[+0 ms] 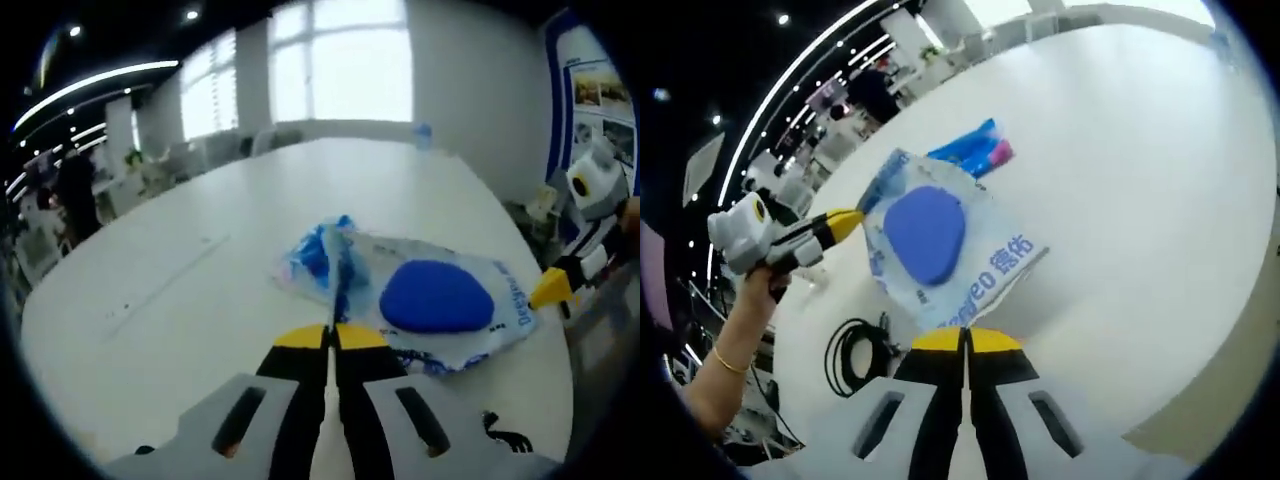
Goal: Arrange the tabletop items into an orderly group along one side of the table until the central work area is clear of visible clutter.
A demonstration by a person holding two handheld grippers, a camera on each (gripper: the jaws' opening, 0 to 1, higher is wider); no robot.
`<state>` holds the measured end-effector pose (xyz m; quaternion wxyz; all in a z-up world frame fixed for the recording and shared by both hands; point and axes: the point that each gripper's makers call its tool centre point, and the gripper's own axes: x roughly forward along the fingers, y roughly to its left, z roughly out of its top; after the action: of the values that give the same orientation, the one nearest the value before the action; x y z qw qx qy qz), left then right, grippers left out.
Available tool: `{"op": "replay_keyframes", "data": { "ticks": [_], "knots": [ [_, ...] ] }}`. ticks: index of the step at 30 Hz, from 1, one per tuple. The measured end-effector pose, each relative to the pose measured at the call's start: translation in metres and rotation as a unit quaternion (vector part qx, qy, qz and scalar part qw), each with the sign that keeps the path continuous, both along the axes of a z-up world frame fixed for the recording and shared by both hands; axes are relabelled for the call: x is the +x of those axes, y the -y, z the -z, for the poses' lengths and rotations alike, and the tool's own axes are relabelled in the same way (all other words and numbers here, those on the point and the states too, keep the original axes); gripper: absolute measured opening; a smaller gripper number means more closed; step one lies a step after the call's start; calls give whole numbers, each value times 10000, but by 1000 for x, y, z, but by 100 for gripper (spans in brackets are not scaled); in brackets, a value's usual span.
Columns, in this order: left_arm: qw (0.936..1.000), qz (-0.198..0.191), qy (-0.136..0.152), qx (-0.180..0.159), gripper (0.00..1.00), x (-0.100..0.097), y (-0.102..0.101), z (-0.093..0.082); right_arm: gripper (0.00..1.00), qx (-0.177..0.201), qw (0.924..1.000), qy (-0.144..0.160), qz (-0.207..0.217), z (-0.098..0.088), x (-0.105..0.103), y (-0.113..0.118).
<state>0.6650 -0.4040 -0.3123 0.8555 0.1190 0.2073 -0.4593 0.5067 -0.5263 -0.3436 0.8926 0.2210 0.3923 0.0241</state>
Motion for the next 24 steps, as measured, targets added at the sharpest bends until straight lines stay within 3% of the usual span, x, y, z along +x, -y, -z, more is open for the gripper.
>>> {"op": "replay_keyframes", "data": {
  "ticks": [6,10,15,21,24],
  "knots": [
    [9996,-270,103,-15,0,-5,-20,-12,1,-508,9976,415,-216,-22,25,11],
    [9988,-407,262,-67,0,-6,-36,-26,1,-904,9924,681,-483,-35,44,11],
    [9967,-661,459,-69,0,-6,-55,-39,1,-1138,9867,907,-727,-49,68,1],
    [9927,-1105,458,-130,0,-11,-84,-39,1,-1341,9776,1181,-1110,-56,102,-15],
    [9897,-1273,635,154,0,-9,-100,-34,1,-1534,9679,1424,-1392,-61,121,-26]
  ]
}}
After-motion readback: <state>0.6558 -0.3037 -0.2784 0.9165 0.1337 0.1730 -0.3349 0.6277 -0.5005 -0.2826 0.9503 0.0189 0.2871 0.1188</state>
